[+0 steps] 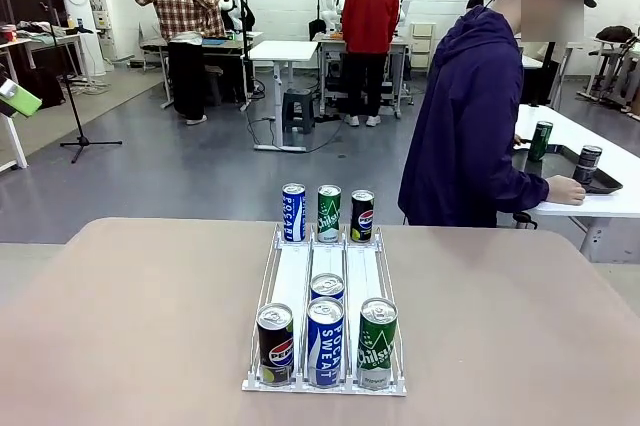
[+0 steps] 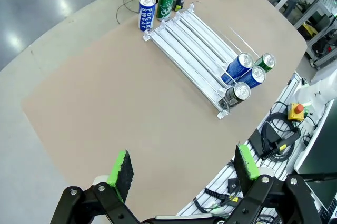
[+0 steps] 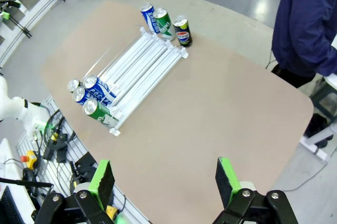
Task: Retrieve and hand over the desired beverage to the person.
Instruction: Place the picked can on the Handle tray extended by the person.
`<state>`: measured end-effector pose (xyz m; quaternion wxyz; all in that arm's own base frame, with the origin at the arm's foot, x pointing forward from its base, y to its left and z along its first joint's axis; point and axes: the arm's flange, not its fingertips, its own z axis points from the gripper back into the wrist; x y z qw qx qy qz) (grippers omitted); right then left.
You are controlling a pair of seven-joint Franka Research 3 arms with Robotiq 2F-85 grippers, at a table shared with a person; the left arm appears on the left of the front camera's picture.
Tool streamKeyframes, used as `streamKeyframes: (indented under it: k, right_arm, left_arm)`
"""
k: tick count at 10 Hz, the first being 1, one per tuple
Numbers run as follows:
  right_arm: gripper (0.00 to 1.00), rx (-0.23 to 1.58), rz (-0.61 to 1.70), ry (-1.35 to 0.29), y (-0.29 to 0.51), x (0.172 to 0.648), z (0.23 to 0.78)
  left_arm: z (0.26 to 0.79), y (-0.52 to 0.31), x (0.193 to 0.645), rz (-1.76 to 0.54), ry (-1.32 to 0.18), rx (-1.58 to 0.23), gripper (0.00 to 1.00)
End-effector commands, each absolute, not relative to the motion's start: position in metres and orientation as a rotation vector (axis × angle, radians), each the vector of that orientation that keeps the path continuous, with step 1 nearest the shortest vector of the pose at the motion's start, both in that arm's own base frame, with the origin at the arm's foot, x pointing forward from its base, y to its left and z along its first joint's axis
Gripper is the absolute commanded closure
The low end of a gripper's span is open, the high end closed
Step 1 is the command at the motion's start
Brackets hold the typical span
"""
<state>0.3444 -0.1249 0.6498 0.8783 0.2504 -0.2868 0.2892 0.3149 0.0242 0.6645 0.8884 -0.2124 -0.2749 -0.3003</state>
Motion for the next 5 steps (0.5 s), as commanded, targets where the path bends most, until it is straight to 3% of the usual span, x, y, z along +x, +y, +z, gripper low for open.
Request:
streamKeyframes:
  k: [1, 5]
  right_arm:
    - [0.0, 0.54, 0.615, -0.61, -0.1243, 0.346, 0.6493]
    - [0.0, 0.54, 0.615, -0.61, -0.1243, 0.346, 0.6493]
  left_arm:
    - [0.6646, 0.0241, 0.3131, -0.628, -0.573, -0.442, 0.0]
    - [0.6646, 0.0241, 0.3131, -0.628, -0.573, -0.442, 0.0]
